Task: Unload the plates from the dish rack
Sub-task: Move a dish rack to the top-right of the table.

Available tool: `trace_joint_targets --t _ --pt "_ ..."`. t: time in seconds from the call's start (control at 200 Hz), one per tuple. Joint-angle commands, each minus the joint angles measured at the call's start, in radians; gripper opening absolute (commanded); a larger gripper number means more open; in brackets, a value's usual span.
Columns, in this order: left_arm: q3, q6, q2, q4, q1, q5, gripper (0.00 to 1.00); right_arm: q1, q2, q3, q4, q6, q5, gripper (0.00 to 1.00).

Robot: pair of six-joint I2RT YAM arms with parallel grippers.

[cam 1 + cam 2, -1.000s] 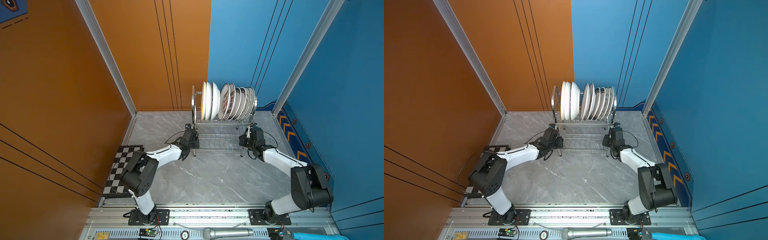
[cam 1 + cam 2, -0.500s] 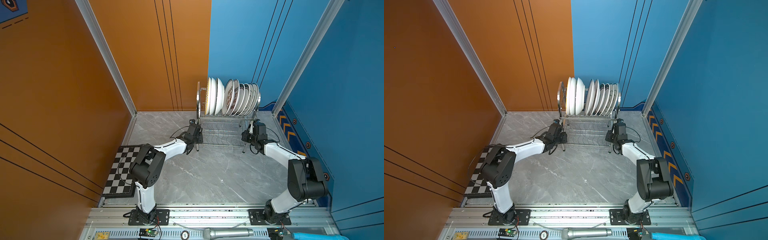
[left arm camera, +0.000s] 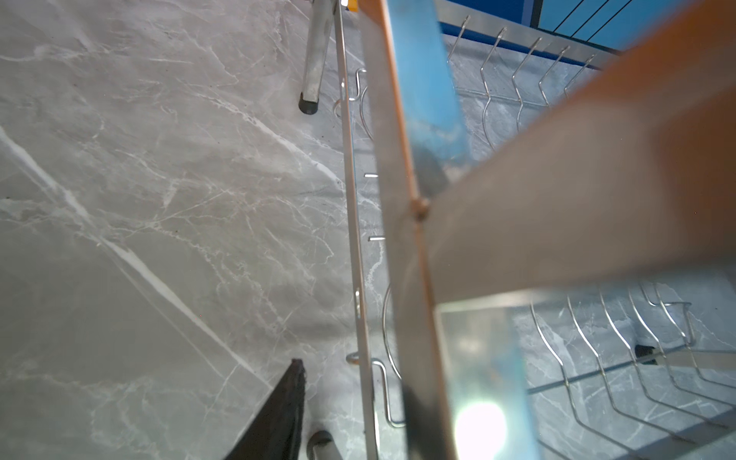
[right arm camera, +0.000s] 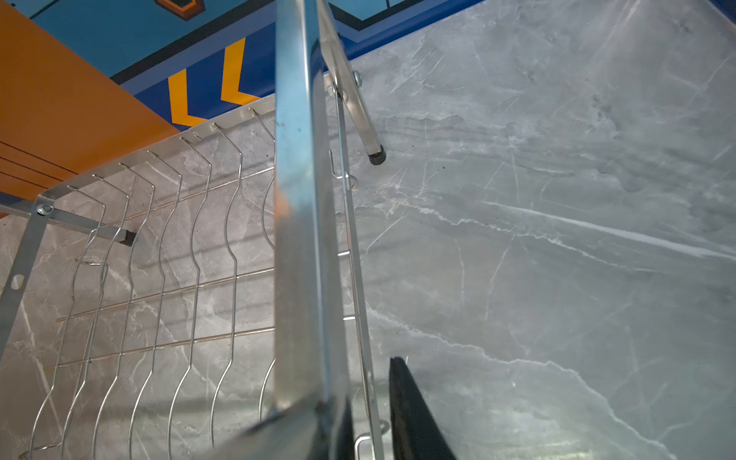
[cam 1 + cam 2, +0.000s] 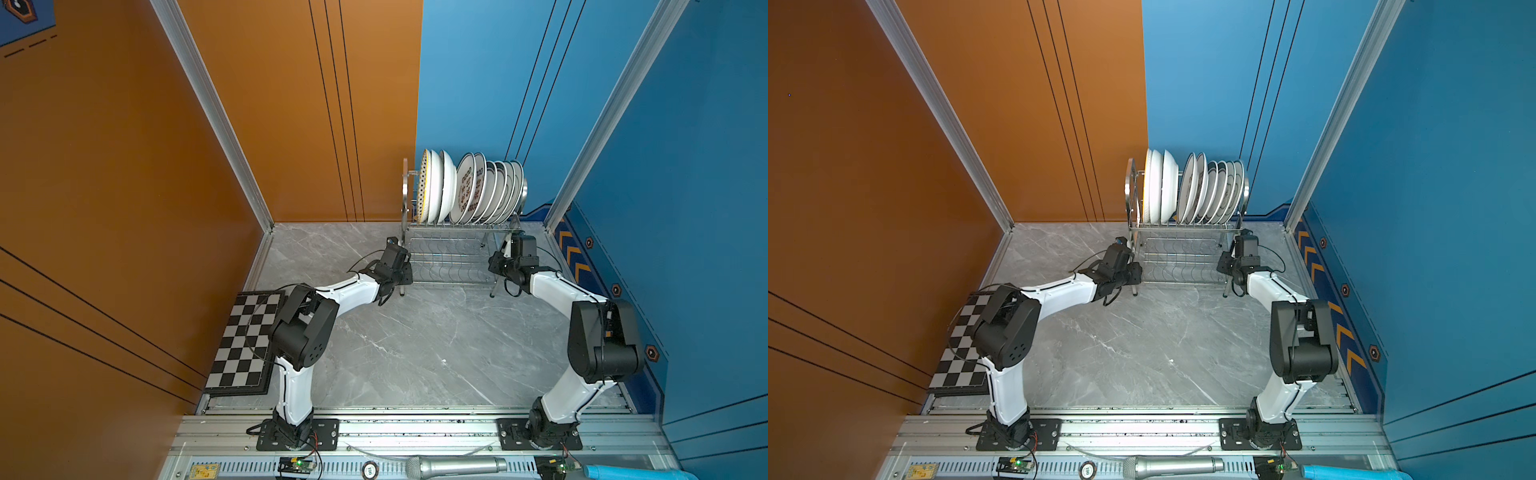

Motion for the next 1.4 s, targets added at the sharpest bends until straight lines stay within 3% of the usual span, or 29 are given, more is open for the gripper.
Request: trace_joint_targets --t 0.0,0.531,1.397 --pt "0.046 0.032 0.033 -0.007 -0.055 0.076 0.45 -0.038 0.055 0.03 -0.126 0.009 0.054 0.28" --pt "0.073 0.032 0.057 -0.007 -0.13 0.117 0.42 -0.09 0.123 0.148 -0.258 -0.166 -0.022 0.32" --pt "0.128 0.022 0.115 -0.002 -0.215 0.149 0.45 -0.135 0.15 0.15 -0.213 -0.181 -0.054 0.45"
